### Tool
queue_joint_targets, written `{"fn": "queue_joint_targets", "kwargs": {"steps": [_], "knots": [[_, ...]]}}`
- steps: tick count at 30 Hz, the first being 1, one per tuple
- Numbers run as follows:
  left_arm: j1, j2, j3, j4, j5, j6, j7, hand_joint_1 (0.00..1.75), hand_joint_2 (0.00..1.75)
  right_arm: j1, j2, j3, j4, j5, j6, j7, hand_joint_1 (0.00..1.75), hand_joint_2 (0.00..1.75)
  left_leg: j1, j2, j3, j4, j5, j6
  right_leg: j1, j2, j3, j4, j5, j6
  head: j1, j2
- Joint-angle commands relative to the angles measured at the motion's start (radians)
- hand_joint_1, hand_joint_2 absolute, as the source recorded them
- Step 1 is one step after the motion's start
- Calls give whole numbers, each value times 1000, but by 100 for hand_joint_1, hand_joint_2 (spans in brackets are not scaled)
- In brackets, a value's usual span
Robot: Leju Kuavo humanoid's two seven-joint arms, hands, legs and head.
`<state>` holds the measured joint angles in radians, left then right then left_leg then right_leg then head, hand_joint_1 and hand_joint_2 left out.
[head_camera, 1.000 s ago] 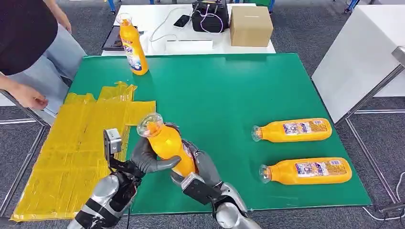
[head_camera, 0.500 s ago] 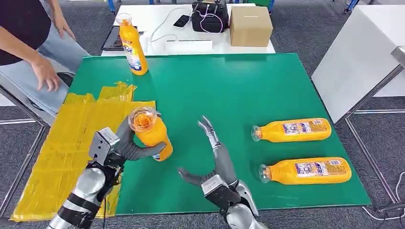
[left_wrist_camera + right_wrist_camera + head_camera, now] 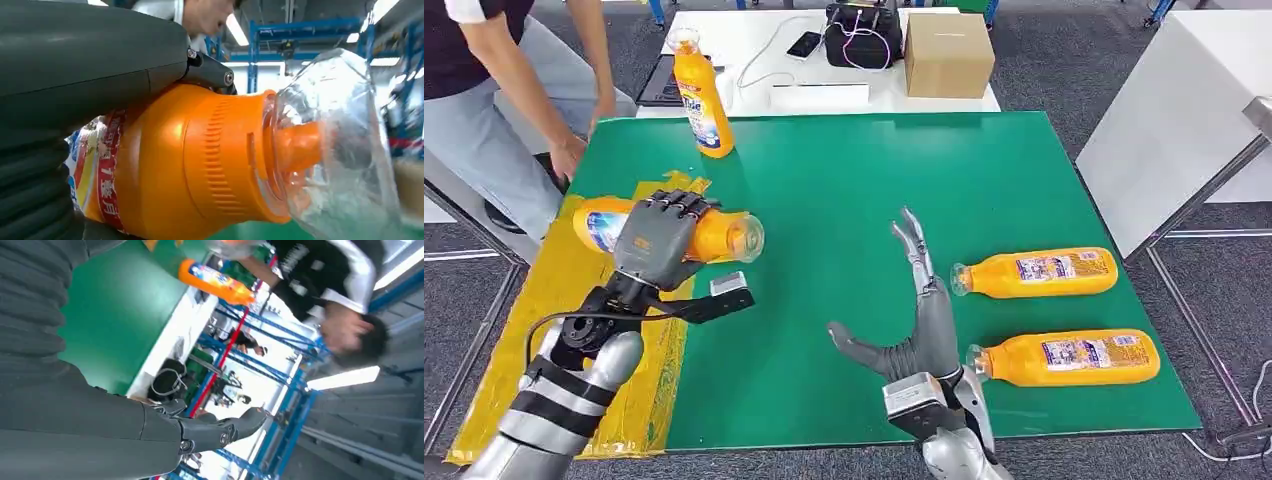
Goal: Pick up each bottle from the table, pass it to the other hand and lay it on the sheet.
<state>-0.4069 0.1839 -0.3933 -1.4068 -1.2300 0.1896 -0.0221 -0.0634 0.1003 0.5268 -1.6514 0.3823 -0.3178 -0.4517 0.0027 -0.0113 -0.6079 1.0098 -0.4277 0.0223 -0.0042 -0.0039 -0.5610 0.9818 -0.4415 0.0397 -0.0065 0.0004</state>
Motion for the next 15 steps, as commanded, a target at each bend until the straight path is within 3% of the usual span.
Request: {"fn": "queue_joint_targets", "kwargs": {"steps": [1,7,15], "knots": [[-192,-89,-156,503,-210,25,125,175,175,-40,-29,12,-38,37,-9,17,0,175,0,-4,2,-1,1,0,0,-4,4,-1,-1,0,0,0],[-254,-155,-102,684,-155,3,126,175,175,-61,-26,25,-24,45,-7,34,0,175,0,-3,1,0,0,-1,1,-3,3,-1,0,0,0,0],[-265,-161,-92,726,-142,24,119,175,175,-69,-24,28,-16,46,-8,36,0,175,1,0,1,1,0,0,1,-1,2,0,0,0,0,0]]}}
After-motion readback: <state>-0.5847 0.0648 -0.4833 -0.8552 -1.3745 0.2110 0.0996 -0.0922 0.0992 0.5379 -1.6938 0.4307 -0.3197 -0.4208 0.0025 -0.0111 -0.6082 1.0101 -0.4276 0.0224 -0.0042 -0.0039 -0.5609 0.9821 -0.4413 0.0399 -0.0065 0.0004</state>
